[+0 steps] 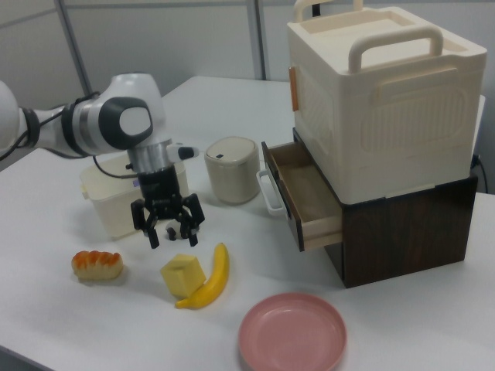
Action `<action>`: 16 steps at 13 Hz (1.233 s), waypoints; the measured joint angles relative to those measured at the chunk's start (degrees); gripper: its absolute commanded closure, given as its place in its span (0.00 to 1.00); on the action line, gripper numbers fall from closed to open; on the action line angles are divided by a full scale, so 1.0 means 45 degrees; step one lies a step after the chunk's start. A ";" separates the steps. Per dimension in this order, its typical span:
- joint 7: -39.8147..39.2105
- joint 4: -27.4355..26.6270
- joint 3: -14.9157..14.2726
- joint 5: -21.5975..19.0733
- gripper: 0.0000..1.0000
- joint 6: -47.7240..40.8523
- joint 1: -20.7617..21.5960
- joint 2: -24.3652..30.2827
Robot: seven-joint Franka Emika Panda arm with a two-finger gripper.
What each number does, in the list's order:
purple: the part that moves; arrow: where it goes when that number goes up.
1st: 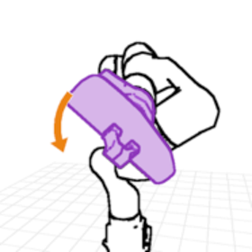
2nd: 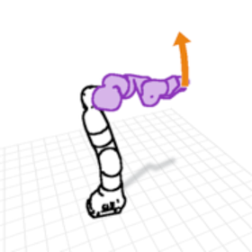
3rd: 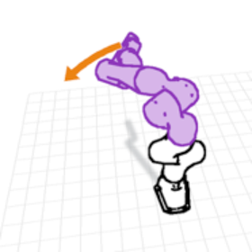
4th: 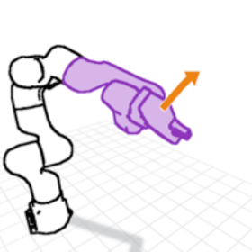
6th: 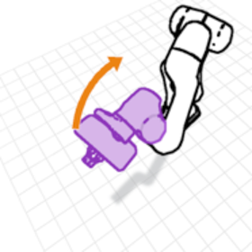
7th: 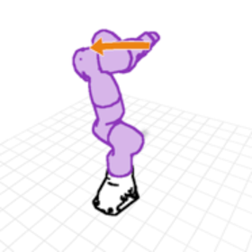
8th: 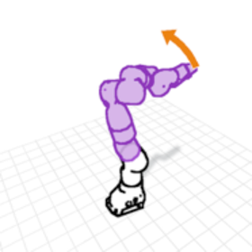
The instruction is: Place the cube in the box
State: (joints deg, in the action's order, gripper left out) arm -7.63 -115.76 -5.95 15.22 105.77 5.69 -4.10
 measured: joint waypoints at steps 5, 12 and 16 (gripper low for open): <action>0.0900 -0.0934 0.0007 0.0665 0.01 0.0640 0.0731 -0.0406; 0.0954 -0.1044 -0.0056 0.1841 0.78 0.1677 0.0069 -0.1250; 0.1060 -0.0968 -0.0037 0.1847 1.00 0.1678 0.0124 -0.1222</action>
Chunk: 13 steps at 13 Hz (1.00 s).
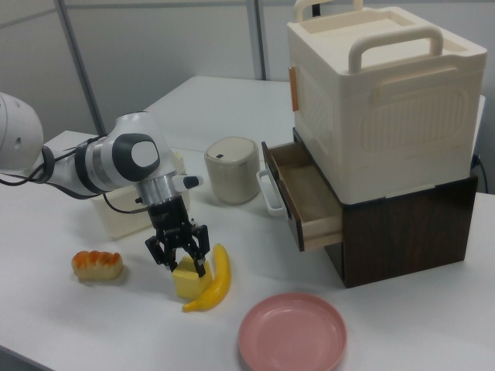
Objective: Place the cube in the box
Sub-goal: 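Carry the yellow cube over the white plastic box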
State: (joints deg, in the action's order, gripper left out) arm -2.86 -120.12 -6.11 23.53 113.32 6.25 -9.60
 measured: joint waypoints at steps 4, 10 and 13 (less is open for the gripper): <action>0.0350 0.0723 0.0043 -0.0055 1.00 -0.0261 0.0043 0.0139; -0.0386 0.5794 0.0115 -0.4314 0.99 -0.3112 0.0629 0.0710; 0.0151 0.6166 0.0168 -0.5056 0.97 -0.2718 0.1489 0.0400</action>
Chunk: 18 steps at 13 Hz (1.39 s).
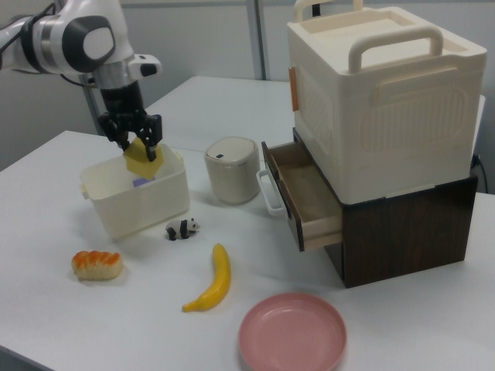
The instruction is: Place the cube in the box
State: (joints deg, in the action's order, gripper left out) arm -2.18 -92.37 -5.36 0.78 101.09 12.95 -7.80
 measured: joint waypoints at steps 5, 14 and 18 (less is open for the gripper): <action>0.2431 0.0243 0.0076 -0.0220 0.00 0.2628 0.1963 -0.1924; 0.3538 0.1167 0.0025 -0.0090 0.00 0.2802 0.1428 -0.2486; 0.3509 0.1176 0.0001 0.0069 0.00 0.0893 0.0253 -0.1531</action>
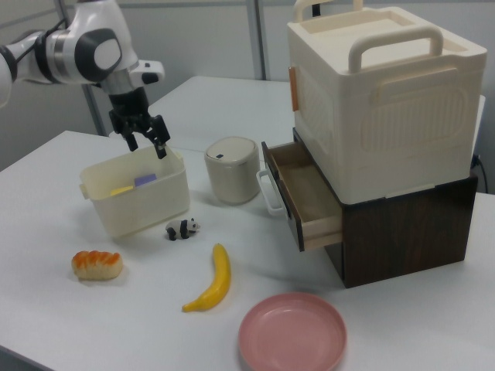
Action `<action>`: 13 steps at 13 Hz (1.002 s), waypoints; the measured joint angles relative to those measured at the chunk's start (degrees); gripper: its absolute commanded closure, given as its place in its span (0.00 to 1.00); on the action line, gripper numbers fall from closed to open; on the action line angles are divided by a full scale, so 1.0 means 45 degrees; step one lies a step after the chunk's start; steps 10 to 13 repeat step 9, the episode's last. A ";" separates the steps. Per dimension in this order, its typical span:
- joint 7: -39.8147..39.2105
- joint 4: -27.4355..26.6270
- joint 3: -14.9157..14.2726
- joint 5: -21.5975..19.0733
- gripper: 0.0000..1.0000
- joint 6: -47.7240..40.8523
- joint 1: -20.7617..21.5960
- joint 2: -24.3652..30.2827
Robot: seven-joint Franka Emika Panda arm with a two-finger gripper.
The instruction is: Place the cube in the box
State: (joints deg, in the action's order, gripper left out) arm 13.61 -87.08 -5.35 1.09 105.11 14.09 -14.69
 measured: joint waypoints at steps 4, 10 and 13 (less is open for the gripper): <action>-0.0864 -0.0128 -0.0005 0.0055 0.00 -0.1365 -0.1435 0.1310; -0.1756 -0.0753 0.0312 0.0055 0.00 -0.1444 -0.2645 0.1699; -0.1756 -0.0753 0.0312 0.0055 0.00 -0.1444 -0.2645 0.1699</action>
